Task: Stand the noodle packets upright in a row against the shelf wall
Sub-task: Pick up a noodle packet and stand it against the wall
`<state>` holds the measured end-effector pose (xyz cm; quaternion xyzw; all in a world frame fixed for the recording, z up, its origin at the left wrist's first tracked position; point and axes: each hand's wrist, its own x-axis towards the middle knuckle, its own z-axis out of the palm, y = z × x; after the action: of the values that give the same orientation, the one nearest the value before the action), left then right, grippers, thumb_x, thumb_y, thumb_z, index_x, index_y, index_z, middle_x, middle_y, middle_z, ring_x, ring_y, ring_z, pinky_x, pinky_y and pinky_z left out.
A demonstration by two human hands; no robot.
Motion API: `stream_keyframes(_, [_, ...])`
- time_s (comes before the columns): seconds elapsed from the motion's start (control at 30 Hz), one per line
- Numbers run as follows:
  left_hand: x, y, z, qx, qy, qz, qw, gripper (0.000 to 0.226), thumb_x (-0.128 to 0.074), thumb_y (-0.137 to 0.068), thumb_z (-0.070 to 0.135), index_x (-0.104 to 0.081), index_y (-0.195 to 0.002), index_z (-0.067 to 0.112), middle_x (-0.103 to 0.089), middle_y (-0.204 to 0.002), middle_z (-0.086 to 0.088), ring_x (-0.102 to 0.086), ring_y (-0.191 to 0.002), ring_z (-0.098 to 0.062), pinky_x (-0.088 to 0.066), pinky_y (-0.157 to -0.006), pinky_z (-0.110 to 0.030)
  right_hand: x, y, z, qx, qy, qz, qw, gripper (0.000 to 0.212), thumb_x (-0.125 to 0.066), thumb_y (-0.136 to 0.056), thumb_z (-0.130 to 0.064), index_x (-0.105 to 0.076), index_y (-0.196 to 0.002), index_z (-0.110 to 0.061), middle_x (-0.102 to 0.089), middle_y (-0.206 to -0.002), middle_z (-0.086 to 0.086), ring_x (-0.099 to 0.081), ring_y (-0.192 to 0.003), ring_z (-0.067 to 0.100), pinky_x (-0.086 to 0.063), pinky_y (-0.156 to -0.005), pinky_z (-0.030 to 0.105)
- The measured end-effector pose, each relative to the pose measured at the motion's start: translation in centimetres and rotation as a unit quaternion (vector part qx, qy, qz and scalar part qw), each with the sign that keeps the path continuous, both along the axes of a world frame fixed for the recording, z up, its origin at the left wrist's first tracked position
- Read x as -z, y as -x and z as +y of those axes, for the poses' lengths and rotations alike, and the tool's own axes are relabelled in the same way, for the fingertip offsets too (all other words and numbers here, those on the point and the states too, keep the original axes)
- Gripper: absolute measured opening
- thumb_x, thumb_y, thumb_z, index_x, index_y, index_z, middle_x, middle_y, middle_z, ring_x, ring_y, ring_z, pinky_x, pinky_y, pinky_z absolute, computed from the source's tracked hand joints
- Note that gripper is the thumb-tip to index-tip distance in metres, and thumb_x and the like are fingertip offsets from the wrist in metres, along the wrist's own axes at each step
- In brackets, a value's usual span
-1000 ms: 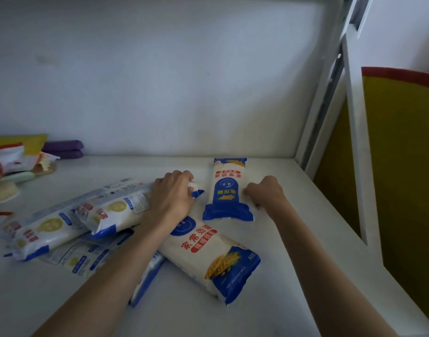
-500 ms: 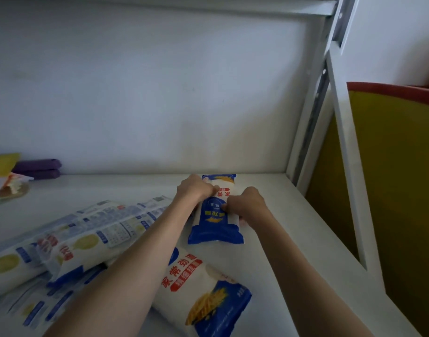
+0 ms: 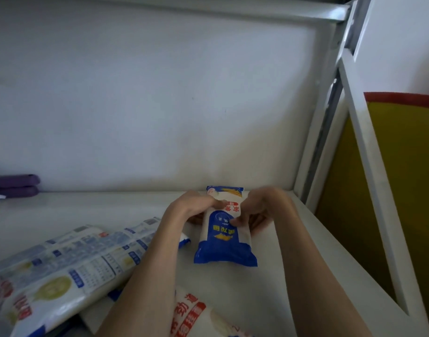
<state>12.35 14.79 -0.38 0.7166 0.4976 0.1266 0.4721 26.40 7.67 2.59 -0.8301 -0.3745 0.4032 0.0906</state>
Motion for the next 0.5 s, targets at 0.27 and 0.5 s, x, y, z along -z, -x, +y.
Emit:
stream_keyframes(0.27, [0.2,-0.1,0.9,0.06,0.041,-0.078,0.994,0.036,-0.075,-0.078,0.016,-0.064,-0.112,0.013,-0.074,-0.104,-0.005,-0.071,-0.094,-0.021,-0.056,-0.091,-0.042,-0.3,-1.9,0.1,-0.059,-0.056,0.044,0.996,0.036,-0.077,-0.079,-0.015,-0.061,-0.109,-0.006,-0.073,-0.103,0.012,-0.072,-0.089,0.025,-0.06,-0.077,0.033])
stream_keyframes(0.5, [-0.2,-0.8,0.8,0.006,-0.019,-0.27,0.963,0.041,-0.078,-0.078,0.008,-0.059,-0.113,0.018,-0.072,-0.104,0.003,-0.071,-0.092,-0.013,-0.06,-0.075,-0.034,-1.8,-3.8,-0.6,-0.069,-0.233,0.0,0.97,0.022,-0.08,-0.076,-0.019,-0.065,-0.091,-0.013,-0.073,-0.092,0.002,-0.072,-0.079,0.017,-0.059,-0.064,0.027])
